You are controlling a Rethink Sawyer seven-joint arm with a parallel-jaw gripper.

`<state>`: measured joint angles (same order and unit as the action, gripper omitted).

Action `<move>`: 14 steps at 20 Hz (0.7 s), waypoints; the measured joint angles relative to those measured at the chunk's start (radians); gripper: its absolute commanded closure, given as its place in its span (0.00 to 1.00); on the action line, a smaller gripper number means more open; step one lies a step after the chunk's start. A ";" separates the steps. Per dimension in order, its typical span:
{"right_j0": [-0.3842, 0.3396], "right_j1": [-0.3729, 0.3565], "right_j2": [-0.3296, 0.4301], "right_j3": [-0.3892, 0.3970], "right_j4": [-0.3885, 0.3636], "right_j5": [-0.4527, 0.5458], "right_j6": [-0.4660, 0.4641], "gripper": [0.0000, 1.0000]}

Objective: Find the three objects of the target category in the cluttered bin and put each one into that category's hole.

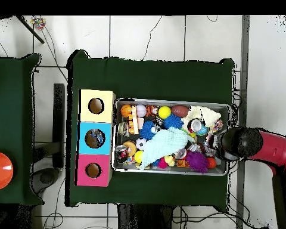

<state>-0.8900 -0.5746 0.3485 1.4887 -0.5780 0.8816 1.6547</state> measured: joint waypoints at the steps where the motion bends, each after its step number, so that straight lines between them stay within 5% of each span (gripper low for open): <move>1: 0.000 0.001 0.000 0.000 0.001 0.000 0.000 0.00; 14: -0.003 0.064 0.000 0.001 0.002 -0.026 0.000 0.00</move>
<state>-0.8931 -0.5107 0.3485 1.4900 -0.5759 0.8557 1.6547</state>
